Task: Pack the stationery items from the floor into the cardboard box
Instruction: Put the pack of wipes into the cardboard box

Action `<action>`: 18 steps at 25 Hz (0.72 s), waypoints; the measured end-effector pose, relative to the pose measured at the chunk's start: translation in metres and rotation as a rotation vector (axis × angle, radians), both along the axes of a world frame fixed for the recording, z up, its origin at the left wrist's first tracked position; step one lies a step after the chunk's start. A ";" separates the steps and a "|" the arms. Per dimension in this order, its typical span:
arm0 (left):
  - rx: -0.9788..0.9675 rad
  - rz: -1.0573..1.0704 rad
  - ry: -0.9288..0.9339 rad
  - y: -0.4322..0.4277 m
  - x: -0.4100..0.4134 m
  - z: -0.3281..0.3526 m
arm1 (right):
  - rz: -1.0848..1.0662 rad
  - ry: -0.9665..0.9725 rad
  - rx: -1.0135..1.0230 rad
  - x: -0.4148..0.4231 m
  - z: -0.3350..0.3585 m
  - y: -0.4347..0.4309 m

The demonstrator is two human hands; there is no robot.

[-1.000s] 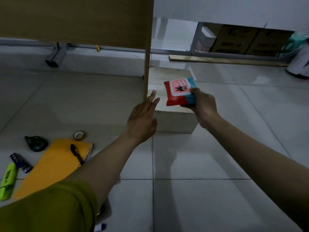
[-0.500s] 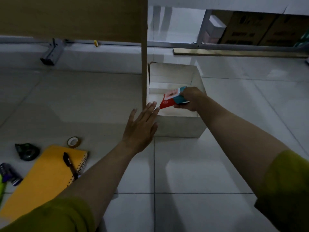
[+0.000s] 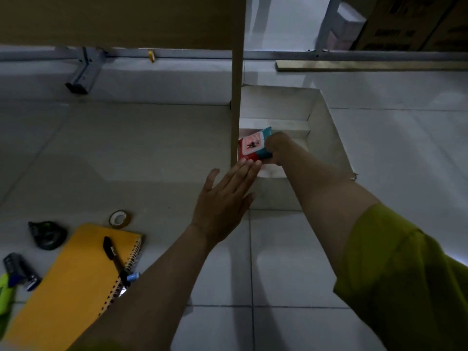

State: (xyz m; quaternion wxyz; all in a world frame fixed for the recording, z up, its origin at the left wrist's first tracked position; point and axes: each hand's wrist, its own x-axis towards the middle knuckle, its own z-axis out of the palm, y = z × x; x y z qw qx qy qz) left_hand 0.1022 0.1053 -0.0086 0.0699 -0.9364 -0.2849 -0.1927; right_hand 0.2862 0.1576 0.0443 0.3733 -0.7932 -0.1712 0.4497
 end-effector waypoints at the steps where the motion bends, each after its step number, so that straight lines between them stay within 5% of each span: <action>1: 0.000 -0.001 -0.006 0.000 0.000 -0.001 | 0.013 -0.056 -0.023 0.003 -0.005 0.000; 6: -0.014 0.006 -0.009 0.001 0.002 -0.005 | 0.163 -0.298 -0.265 0.018 -0.022 0.000; 18: -0.017 0.037 -0.007 -0.006 0.008 0.003 | 0.155 -0.285 -0.175 0.013 -0.018 -0.004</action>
